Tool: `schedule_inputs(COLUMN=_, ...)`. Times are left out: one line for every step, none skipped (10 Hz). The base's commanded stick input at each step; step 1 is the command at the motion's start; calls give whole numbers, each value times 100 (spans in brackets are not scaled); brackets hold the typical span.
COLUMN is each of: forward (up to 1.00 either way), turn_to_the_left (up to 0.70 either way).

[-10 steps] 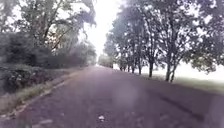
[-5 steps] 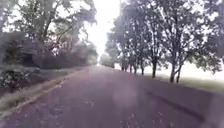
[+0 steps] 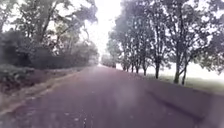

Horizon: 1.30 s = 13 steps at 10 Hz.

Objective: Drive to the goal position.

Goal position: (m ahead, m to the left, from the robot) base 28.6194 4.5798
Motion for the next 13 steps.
schedule_inputs(forward=100, turn_to_the_left=0)
schedule_inputs(forward=100, turn_to_the_left=0)
schedule_inputs(forward=100, turn_to_the_left=0)
schedule_inputs(forward=100, turn_to_the_left=0)
schedule_inputs(forward=100, turn_to_the_left=0)
schedule_inputs(forward=100, turn_to_the_left=0)
schedule_inputs(forward=100, turn_to_the_left=0)
schedule_inputs(forward=100, turn_to_the_left=0)
schedule_inputs(forward=100, turn_to_the_left=0)
schedule_inputs(forward=100, turn_to_the_left=0)
schedule_inputs(forward=100, turn_to_the_left=0)
schedule_inputs(forward=100, turn_to_the_left=0)
schedule_inputs(forward=100, turn_to_the_left=0)
